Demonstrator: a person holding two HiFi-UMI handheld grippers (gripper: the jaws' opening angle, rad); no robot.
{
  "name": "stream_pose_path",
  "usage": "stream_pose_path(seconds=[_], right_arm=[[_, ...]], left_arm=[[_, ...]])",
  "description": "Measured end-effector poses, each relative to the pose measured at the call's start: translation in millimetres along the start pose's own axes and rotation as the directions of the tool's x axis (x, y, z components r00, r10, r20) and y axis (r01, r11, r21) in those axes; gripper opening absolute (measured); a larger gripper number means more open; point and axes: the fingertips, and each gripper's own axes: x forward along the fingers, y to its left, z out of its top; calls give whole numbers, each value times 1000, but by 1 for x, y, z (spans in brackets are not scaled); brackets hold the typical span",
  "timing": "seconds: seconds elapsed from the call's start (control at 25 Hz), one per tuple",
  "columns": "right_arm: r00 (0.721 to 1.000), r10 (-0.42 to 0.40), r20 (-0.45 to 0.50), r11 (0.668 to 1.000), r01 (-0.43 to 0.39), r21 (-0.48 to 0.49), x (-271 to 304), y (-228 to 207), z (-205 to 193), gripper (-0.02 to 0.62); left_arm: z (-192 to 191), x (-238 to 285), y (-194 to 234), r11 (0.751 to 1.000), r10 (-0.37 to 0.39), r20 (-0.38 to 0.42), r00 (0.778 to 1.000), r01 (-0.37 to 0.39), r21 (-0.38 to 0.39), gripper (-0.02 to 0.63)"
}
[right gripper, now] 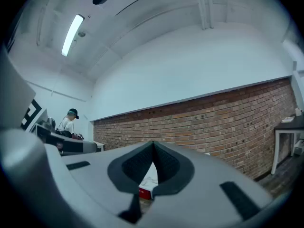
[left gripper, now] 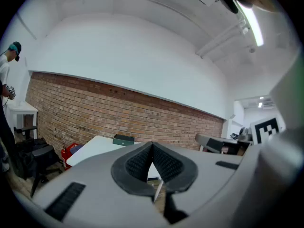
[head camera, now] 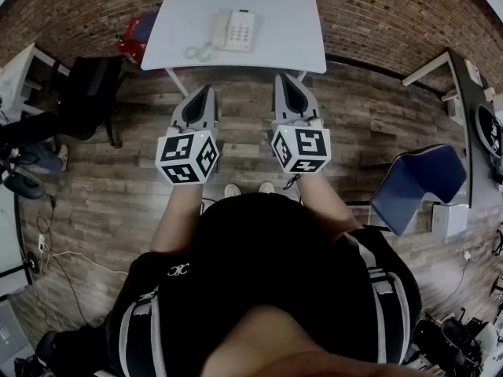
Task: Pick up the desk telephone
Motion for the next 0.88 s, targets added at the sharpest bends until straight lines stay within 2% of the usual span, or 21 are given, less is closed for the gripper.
stream_pose_path(seconds=[0.4, 0.56, 0.88], right_arm=[[1000, 12, 25, 999, -13, 41, 3, 2, 6, -2], [1000, 10, 26, 999, -11, 49, 4, 5, 7, -2], [999, -22, 29, 1000, 22, 15, 21, 27, 6, -2]], left_arm=[[7, 3, 0, 999, 8, 8, 1000, -8, 43, 2], [9, 5, 3, 999, -5, 14, 1000, 4, 37, 2], [19, 1, 36, 999, -16, 34, 999, 15, 38, 2]])
